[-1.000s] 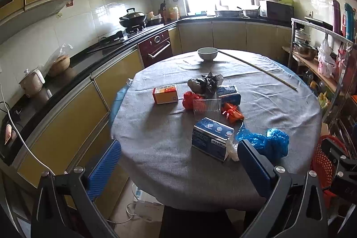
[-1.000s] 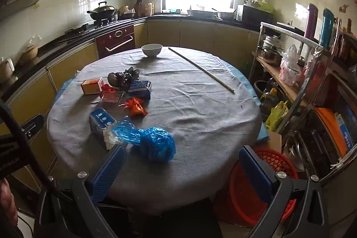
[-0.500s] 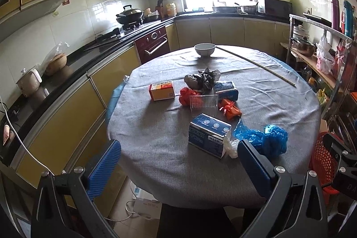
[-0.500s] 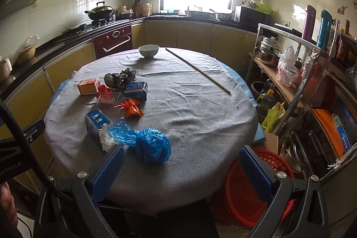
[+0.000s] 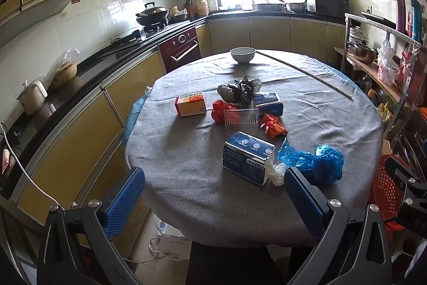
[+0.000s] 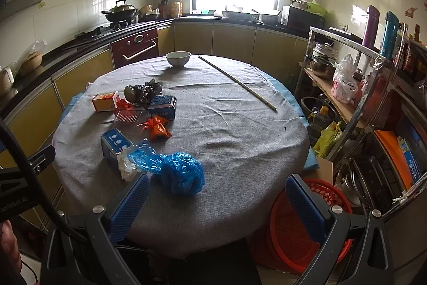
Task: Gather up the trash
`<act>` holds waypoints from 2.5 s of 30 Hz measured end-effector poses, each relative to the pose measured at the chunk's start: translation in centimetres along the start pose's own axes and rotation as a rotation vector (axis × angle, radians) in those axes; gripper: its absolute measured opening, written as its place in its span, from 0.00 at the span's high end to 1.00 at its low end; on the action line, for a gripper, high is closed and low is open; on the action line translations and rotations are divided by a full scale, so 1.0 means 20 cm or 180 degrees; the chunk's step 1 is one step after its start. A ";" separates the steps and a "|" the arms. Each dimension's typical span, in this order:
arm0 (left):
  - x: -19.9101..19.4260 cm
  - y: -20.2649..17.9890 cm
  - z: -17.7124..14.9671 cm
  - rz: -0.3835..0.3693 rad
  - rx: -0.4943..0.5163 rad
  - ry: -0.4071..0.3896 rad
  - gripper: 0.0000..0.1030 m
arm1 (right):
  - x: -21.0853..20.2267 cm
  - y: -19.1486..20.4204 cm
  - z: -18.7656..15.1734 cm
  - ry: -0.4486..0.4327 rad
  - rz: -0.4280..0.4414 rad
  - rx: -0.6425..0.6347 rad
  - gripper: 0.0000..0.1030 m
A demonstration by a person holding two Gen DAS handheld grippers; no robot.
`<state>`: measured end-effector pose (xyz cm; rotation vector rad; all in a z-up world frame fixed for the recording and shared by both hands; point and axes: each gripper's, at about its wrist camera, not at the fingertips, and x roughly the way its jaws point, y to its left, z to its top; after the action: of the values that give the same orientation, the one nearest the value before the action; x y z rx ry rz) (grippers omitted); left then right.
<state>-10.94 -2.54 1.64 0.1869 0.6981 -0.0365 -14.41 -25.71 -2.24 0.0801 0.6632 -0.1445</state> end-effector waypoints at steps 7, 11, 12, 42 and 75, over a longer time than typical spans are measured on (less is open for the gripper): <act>0.02 0.00 0.00 -0.0006 0.0011 0.0035 0.00 | 0.02 0.00 -0.01 -0.0007 -0.0003 -0.0015 0.00; 0.08 0.01 0.00 -0.0016 -0.0041 0.0130 0.00 | 0.07 -0.02 -0.02 0.0041 0.0109 0.0007 0.00; 0.11 0.02 0.00 -0.0012 -0.0060 0.0168 0.00 | 0.09 -0.03 -0.01 0.0062 0.0169 0.0037 0.00; 1.09 -0.01 0.24 -0.0583 -0.1063 0.1665 0.00 | 1.02 -0.01 -0.06 0.1326 0.1788 0.0810 0.35; 1.04 0.10 0.13 -0.0986 -0.0822 0.1638 0.42 | 0.86 -0.23 -0.11 0.0899 0.1660 0.0948 0.36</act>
<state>6.87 -0.54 -9.45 -0.1700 1.2317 -0.1985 -3.18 -31.85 -14.76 0.5627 0.8772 0.2775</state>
